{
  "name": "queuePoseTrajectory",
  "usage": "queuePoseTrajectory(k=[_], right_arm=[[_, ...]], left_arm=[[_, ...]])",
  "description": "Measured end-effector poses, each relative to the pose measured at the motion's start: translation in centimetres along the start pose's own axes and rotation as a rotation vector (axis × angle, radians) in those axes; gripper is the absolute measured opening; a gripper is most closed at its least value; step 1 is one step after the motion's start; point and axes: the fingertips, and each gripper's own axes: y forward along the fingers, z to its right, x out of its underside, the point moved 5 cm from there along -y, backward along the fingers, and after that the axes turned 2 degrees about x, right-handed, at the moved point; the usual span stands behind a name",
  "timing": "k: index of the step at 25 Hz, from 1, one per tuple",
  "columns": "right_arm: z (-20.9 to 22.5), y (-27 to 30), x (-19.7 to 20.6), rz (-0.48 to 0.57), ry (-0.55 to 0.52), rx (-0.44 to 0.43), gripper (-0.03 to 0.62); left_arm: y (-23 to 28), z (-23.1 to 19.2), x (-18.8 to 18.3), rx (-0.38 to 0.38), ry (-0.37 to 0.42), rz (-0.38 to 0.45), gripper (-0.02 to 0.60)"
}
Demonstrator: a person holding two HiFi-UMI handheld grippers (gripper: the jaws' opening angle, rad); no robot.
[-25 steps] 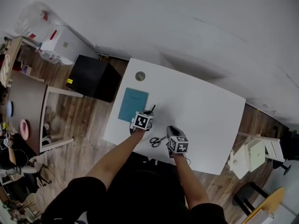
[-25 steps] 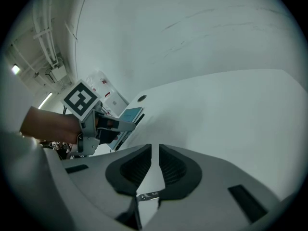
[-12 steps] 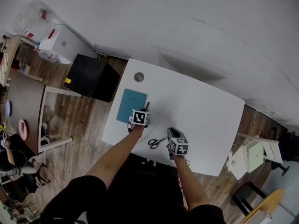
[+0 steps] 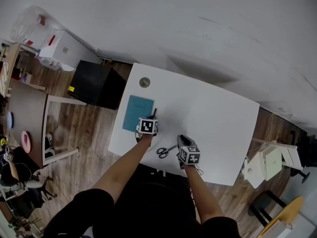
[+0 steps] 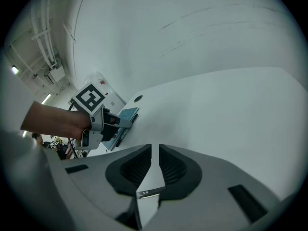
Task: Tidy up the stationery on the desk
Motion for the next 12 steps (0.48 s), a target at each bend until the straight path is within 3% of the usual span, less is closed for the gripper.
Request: queuePoseTrajectory(k=[7, 12], right_arm=[[0.7, -0.5, -0.2, 0.049, 0.053, -0.014, 0.066], [2.1, -1.3, -0.5, 0.069, 0.089, 0.006, 0.066]], left_arm=[[0.5, 0.3, 0.6, -0.011, -0.038, -0.023, 0.055], [-0.9, 0.4, -0.3, -0.026, 0.011, 0.0, 0.092]])
